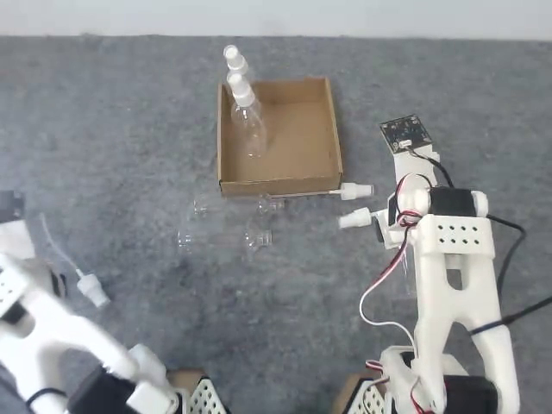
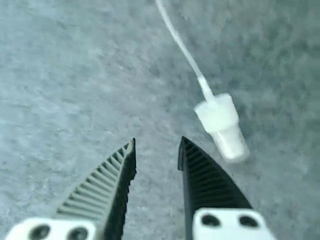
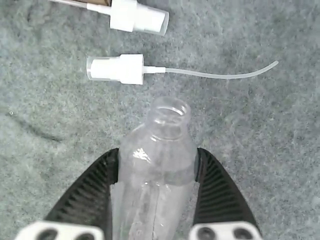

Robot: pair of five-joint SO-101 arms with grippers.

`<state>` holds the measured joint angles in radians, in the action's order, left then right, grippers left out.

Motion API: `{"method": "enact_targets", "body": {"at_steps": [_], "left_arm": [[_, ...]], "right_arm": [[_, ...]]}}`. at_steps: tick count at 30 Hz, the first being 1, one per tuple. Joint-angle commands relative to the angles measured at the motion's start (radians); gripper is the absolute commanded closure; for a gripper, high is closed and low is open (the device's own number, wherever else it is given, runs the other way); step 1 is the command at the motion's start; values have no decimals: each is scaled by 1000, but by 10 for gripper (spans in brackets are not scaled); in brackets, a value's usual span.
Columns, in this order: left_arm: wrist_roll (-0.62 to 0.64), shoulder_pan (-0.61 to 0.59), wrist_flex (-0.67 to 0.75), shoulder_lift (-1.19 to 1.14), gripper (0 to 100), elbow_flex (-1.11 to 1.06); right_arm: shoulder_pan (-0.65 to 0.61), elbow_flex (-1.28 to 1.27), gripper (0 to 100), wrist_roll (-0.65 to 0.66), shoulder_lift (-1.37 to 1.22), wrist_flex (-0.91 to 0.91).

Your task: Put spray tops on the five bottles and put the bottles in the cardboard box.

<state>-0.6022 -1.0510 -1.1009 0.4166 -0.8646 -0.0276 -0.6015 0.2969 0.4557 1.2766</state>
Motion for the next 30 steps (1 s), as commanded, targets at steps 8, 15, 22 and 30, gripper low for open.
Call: {"method": "enact_targets", "body": {"at_steps": [8,15,22,30], "left_arm": [[-98,43,140,-5,884,-199],[-43,201,219,3,885,-282],[120,387,219,-3,885,-217],[242,528,204,5,881,-119]], "right_arm": [[2,12,974,-9,41,-13],[2,12,975,-9,41,-13],[4,12,975,-9,41,-13],[4,12,975,-9,41,-13]]}}
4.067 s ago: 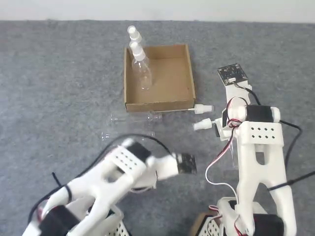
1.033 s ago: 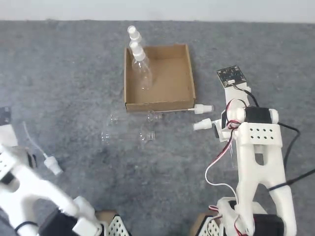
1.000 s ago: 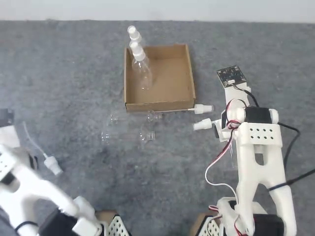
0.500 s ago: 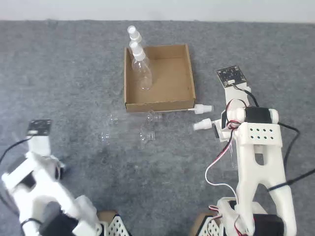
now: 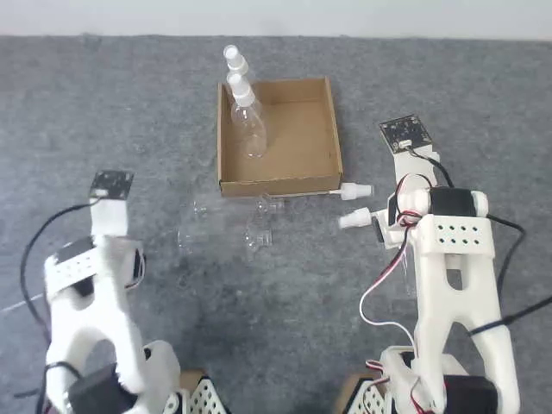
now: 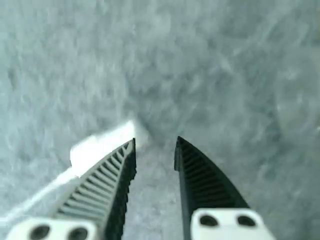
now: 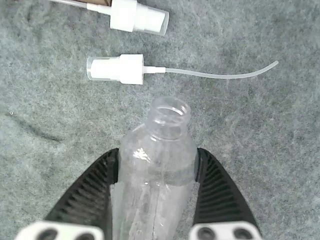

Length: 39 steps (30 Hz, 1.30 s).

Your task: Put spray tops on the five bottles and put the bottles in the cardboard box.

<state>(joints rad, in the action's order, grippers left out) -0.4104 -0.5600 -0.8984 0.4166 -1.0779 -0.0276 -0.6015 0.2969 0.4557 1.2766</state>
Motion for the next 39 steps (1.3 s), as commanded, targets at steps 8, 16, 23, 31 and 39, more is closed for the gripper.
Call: {"method": "enact_targets", "body": {"at_steps": [8,16,23,31,39], "left_arm": [[-48,35,-299,-3,880,349],[-201,35,-450,-5,880,438],[-365,34,-511,-5,876,433],[-474,-28,-512,-6,791,433],[-577,-58,-512,-6,791,432]], "right_arm": [[4,12,974,-9,41,-13],[4,12,974,-9,41,-10],[4,12,974,-9,41,-10],[4,11,974,-9,41,-12],[2,11,973,-9,41,-12]]}}
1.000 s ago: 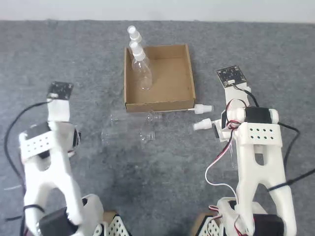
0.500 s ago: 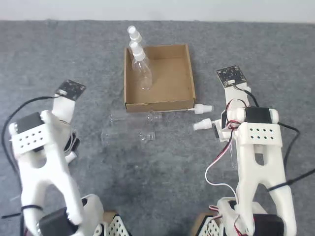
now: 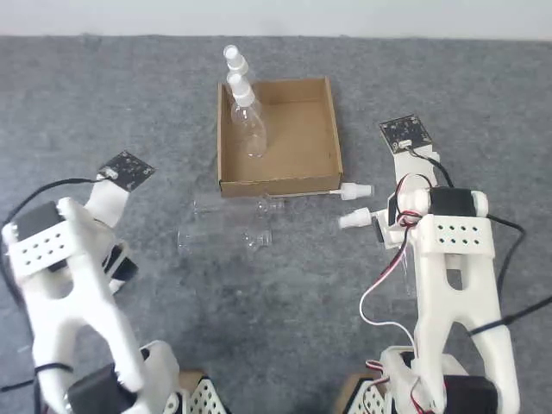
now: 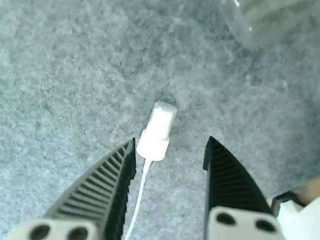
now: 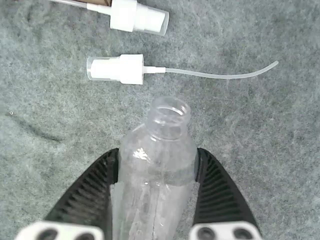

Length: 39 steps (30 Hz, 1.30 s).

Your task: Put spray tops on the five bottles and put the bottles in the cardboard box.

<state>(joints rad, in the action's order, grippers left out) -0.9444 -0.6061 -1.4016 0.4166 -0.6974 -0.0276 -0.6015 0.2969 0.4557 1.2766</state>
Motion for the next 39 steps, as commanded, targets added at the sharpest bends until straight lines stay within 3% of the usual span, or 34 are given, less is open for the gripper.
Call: {"method": "enact_targets", "body": {"at_steps": [1,15,30,39], "left_arm": [[-51,-12,-9,-6,791,51],[-190,-25,43,-8,791,-4],[-218,-25,166,-12,791,-124],[-190,-40,236,-325,791,-2]], "right_arm": [[2,11,973,-9,41,-12],[2,11,972,-9,41,-13],[1,9,973,-9,41,-13],[1,2,973,-9,41,-15]]}}
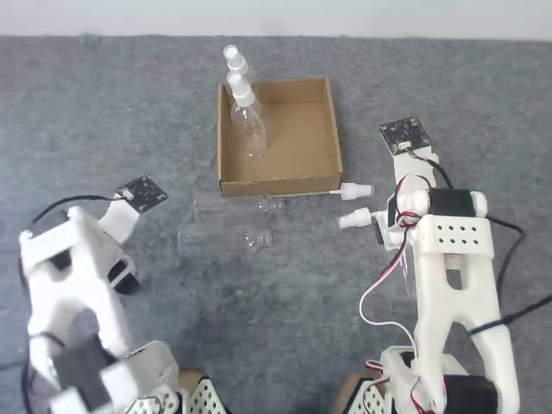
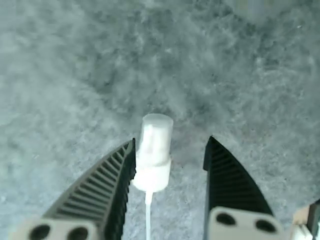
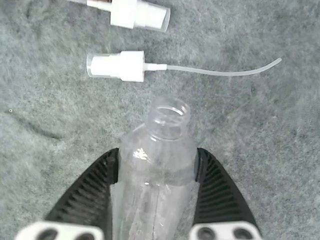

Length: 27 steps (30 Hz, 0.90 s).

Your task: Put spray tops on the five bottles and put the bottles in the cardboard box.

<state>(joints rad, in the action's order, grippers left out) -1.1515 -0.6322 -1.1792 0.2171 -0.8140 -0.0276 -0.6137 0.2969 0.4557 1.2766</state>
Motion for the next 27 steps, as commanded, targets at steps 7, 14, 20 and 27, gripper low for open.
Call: {"method": "enact_targets", "body": {"at_steps": [7,14,20,27], "left_arm": [[41,-20,-64,-330,791,294],[41,-20,-69,-367,866,309],[41,-17,-98,-367,954,312],[41,-14,-203,-282,970,331]], "right_arm": [[1,11,973,-9,41,-28],[1,11,973,-9,41,-28],[1,11,974,-9,41,-28],[2,11,975,-9,41,-28]]}}
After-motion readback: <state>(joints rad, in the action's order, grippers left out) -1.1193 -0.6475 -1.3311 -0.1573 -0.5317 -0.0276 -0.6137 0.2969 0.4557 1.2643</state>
